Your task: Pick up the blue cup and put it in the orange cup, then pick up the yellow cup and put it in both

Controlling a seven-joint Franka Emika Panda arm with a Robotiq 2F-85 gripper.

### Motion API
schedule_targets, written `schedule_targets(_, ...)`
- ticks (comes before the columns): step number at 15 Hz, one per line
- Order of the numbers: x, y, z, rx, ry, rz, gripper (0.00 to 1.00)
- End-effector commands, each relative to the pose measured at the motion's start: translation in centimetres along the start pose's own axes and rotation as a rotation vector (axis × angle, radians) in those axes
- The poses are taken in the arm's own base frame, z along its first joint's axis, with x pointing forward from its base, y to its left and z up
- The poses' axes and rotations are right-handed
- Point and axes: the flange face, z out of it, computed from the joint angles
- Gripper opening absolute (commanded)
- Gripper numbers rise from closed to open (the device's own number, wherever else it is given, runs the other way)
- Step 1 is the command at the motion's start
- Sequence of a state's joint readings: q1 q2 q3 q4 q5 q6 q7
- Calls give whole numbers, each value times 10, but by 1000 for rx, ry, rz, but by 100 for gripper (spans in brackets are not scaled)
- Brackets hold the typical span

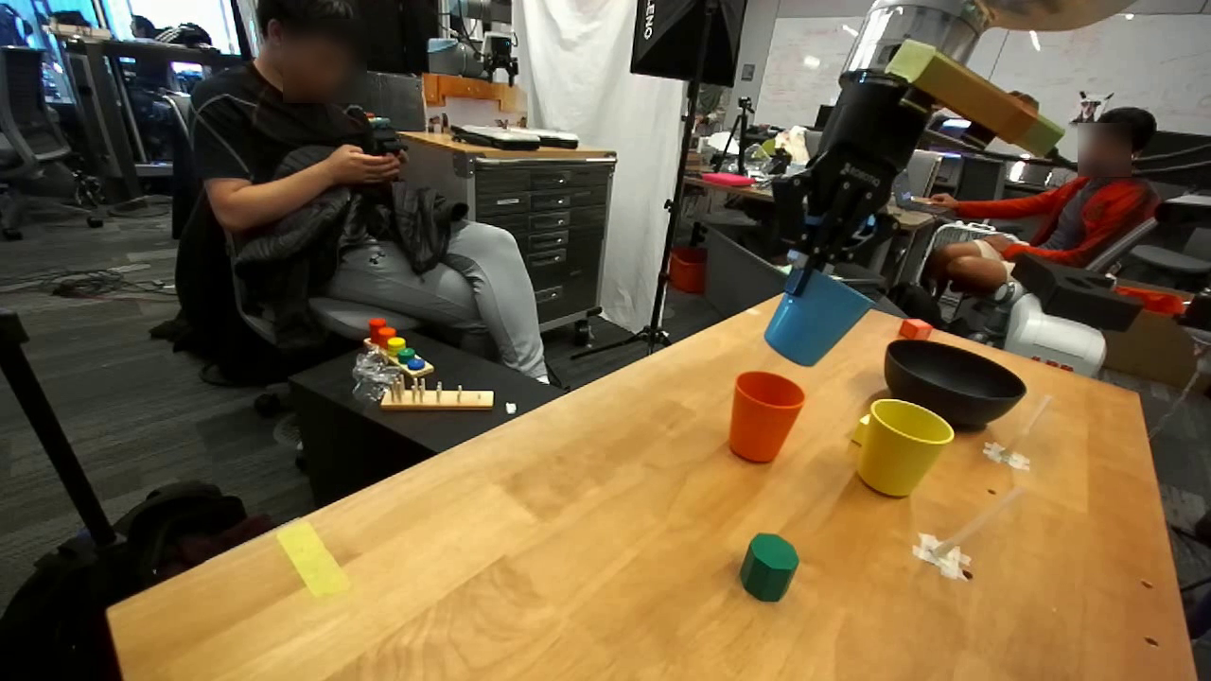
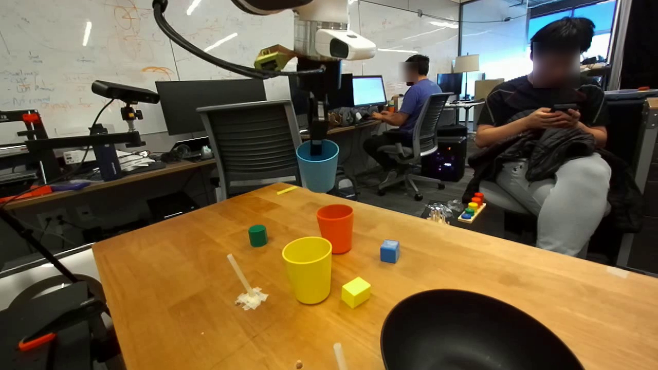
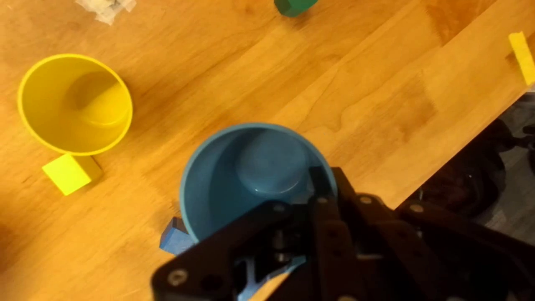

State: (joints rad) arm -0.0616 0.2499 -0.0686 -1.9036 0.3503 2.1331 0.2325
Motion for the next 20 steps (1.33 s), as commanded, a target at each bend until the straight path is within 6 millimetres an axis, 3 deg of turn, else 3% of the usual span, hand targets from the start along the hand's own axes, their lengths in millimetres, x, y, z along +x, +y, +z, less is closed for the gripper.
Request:
schedule_targets(1,19,7,-8,-5,13,57,1)
schedule_targets(10,40,13,34,-52,-35,131,1)
schedule_targets(20,36,-12,39,-82,-23,123,1)
